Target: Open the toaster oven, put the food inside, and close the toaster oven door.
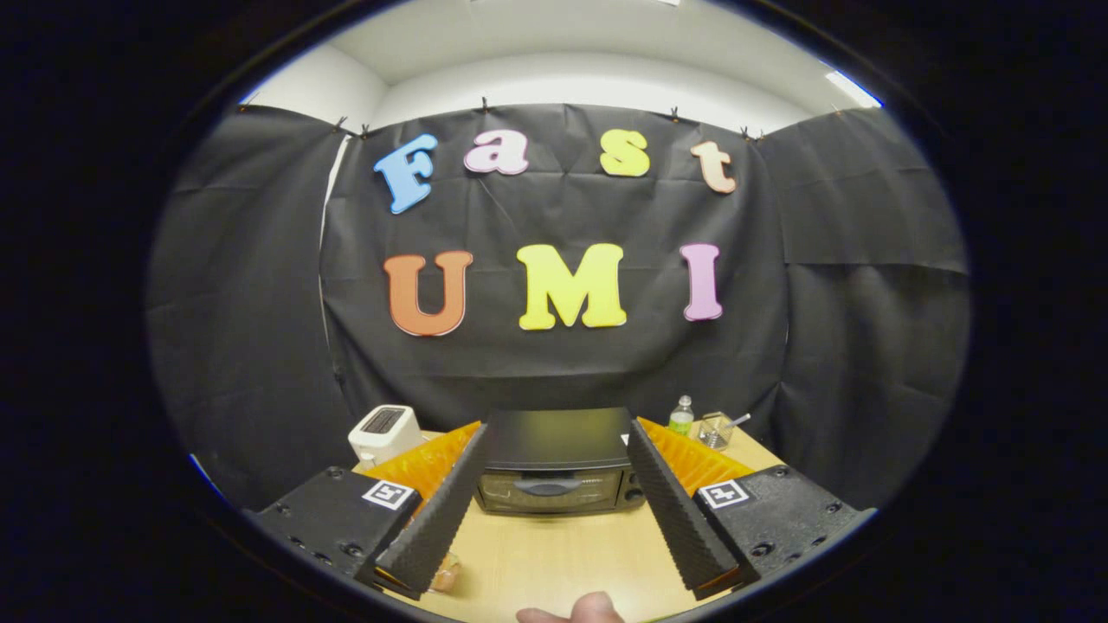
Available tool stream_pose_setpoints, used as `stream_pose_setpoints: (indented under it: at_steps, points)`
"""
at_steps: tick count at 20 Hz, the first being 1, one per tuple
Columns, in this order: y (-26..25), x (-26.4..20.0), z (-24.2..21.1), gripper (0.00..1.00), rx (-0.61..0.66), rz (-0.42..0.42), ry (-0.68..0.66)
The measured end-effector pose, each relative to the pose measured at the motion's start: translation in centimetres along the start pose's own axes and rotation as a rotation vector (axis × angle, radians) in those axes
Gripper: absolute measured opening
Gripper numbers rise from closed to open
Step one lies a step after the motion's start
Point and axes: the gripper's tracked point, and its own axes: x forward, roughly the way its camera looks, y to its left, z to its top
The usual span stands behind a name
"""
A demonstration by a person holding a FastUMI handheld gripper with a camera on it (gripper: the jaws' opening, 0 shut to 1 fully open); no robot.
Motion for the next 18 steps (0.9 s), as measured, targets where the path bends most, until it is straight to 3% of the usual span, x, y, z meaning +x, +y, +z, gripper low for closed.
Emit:
stream_pose_setpoints:
  at_steps: [5, 13, 18]
  points:
    - [-1.2, 6.2, -2.8, 1.0, 0.037, 0.033, 0.058]
    - [-1.2, 18.4, -15.1, 1.0, -0.012, 0.081, 0.294]
    - [-0.5, 22.9, -18.5, 1.0, -0.021, 0.087, 0.376]
